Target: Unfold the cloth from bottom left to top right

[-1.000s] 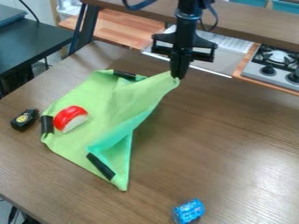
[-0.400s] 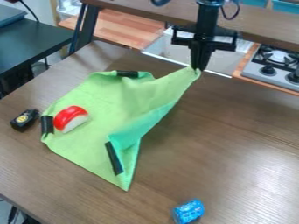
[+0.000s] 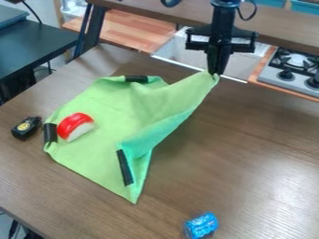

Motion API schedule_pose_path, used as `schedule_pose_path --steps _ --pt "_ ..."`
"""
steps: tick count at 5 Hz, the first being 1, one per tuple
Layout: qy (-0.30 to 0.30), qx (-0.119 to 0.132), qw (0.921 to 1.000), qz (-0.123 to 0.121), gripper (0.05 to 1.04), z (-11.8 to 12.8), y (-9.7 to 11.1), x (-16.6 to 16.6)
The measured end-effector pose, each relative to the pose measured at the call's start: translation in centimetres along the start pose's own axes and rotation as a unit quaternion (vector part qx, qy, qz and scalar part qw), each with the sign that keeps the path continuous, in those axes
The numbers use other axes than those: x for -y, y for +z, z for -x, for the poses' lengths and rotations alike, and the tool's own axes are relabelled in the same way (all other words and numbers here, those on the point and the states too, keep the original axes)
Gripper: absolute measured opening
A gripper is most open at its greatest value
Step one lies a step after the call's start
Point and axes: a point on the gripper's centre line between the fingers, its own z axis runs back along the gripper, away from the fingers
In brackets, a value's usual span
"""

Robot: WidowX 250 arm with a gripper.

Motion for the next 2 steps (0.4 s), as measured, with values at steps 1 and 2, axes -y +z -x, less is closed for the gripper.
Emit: schedule_pose_path --steps 1,2 --pt "0.035 0.005 0.9994 0.003 0.049 -0.1 -0.4 0.1" --pt "0.074 0.016 0.9971 0.011 0.049 -0.1 -1.6 0.2"
